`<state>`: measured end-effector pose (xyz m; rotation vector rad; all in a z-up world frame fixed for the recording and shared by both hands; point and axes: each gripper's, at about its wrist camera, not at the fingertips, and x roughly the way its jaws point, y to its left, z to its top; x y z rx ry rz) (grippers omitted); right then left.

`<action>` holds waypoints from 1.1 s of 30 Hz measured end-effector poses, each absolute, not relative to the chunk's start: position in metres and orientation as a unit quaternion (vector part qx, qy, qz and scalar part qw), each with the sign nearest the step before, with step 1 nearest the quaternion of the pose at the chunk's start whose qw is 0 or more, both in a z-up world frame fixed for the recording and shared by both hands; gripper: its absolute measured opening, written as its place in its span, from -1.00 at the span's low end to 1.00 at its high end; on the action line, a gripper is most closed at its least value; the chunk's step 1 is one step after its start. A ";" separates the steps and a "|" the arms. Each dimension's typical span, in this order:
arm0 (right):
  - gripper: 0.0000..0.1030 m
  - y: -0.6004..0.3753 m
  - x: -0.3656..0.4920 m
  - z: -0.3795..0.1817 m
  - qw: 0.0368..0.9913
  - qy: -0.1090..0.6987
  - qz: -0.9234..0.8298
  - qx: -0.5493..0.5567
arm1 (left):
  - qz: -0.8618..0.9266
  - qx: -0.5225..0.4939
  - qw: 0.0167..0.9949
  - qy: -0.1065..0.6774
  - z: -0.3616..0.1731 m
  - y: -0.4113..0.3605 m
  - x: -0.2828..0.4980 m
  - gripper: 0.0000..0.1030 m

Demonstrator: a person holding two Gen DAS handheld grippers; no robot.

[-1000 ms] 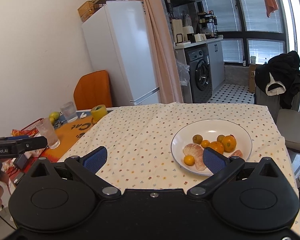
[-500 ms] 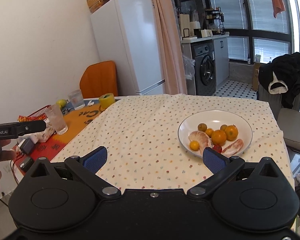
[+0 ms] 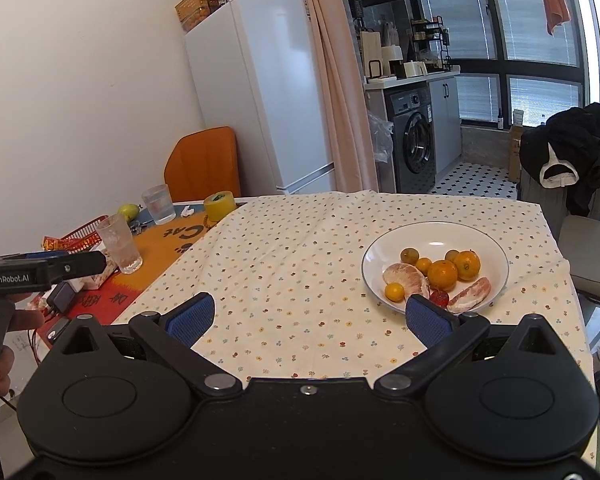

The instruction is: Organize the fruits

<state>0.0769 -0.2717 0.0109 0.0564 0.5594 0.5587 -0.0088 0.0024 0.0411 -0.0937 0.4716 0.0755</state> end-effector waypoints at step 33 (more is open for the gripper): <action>1.00 -0.271 0.076 0.013 0.923 0.273 0.272 0.021 | 0.024 -0.048 0.969 0.243 0.036 0.002 -0.006 1.00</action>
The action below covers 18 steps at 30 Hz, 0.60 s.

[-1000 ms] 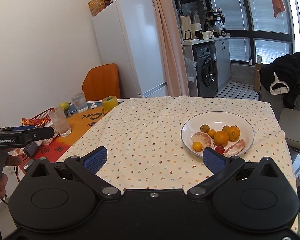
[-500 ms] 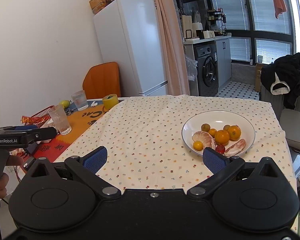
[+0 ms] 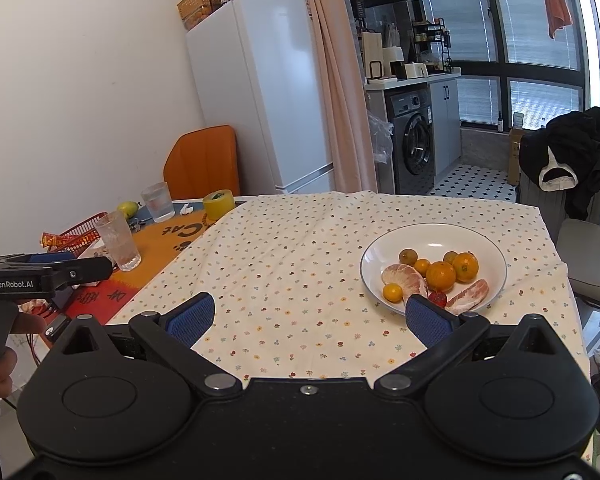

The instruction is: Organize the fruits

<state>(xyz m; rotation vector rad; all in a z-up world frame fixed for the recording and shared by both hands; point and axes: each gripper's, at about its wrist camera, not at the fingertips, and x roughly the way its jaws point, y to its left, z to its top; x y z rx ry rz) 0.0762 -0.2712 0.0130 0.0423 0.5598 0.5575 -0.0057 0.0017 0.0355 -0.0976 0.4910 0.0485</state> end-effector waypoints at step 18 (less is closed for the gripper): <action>1.00 -0.270 0.076 0.012 0.922 0.275 0.273 0.018 | 0.022 -0.047 0.968 0.244 0.034 0.000 -0.006 1.00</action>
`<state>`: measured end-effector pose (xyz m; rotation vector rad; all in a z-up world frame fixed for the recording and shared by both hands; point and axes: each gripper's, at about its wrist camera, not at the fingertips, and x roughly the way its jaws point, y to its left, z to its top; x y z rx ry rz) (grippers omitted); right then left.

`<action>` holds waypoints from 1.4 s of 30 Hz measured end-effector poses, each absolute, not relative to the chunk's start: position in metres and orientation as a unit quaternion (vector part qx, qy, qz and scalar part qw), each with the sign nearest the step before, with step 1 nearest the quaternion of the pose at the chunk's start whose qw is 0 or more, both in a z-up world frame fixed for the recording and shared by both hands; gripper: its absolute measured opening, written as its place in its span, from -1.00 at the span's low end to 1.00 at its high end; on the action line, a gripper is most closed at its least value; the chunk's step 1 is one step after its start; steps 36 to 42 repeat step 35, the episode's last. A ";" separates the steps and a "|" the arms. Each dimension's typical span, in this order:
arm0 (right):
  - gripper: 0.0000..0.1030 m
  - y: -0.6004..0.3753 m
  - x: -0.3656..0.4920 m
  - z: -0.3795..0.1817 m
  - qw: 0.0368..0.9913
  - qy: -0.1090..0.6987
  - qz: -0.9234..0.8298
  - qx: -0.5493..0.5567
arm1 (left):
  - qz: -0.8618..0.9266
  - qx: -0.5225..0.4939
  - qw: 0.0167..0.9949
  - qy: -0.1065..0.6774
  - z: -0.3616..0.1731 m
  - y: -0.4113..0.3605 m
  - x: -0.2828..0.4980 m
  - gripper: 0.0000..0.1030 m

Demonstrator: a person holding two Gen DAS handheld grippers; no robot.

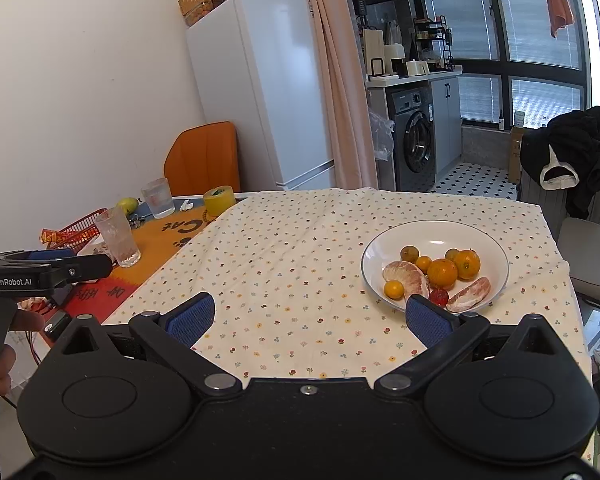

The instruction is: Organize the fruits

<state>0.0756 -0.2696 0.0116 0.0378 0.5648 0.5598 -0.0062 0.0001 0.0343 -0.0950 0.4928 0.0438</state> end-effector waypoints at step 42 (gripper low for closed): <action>1.00 -0.270 0.076 0.009 0.922 0.276 0.272 0.015 | 0.017 -0.045 0.969 0.241 0.032 -0.002 -0.006 1.00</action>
